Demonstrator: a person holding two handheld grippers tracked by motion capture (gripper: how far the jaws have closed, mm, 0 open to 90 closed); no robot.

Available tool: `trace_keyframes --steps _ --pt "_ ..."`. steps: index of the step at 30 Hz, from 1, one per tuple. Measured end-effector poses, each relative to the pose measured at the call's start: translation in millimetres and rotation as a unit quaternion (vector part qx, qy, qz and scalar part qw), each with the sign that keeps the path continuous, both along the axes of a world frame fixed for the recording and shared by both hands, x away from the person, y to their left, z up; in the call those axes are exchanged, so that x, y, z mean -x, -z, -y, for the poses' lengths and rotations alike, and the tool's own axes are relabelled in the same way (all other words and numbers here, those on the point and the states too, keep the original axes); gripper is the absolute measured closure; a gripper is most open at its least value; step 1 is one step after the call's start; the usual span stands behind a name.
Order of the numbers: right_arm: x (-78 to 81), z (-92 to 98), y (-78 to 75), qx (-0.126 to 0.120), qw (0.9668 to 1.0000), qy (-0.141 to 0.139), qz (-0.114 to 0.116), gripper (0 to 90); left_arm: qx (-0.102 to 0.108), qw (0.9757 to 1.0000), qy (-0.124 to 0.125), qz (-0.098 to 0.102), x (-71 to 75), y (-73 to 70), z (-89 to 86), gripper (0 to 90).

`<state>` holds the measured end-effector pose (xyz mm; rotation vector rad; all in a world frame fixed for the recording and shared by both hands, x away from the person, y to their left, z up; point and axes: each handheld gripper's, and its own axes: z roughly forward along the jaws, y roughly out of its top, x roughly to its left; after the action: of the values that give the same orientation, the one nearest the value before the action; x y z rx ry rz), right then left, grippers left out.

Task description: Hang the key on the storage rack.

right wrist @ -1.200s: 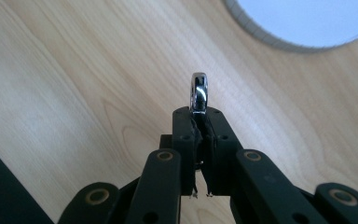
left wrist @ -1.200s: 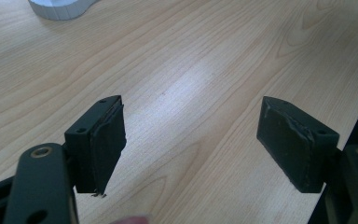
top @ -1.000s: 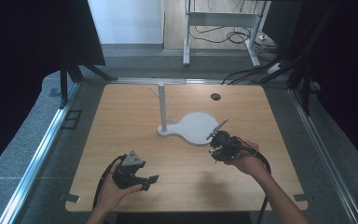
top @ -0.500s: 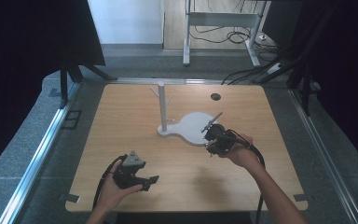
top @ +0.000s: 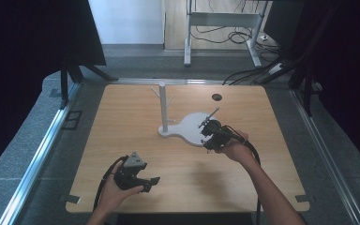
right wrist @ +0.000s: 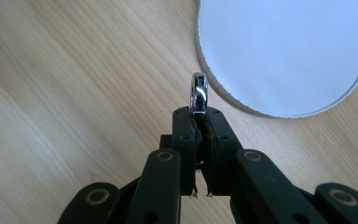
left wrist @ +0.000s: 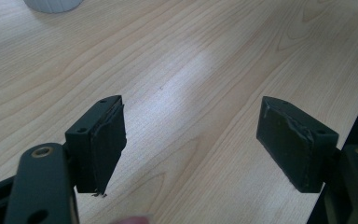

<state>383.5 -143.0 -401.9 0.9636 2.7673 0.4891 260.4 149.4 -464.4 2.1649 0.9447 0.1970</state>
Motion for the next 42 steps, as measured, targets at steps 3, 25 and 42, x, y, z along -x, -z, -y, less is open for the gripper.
trace_keyframes --steps 3,25,42 --pt "-3.6 -2.3 1.4 -0.001 1.0000 0.002 -0.002 84.5 -0.001 1.0000 0.000 -0.001 0.3 0.0 0.5 24.3" --pt "-34.7 -15.4 -7.8 -0.006 0.9996 0.025 0.009 84.5 -0.006 1.0000 0.006 -0.006 -0.1 2.7 3.3 24.3" --pt "-61.8 -26.3 -11.1 0.000 0.9994 0.034 0.004 84.5 -0.006 0.9999 0.006 -0.010 -1.4 4.7 2.2 24.3"
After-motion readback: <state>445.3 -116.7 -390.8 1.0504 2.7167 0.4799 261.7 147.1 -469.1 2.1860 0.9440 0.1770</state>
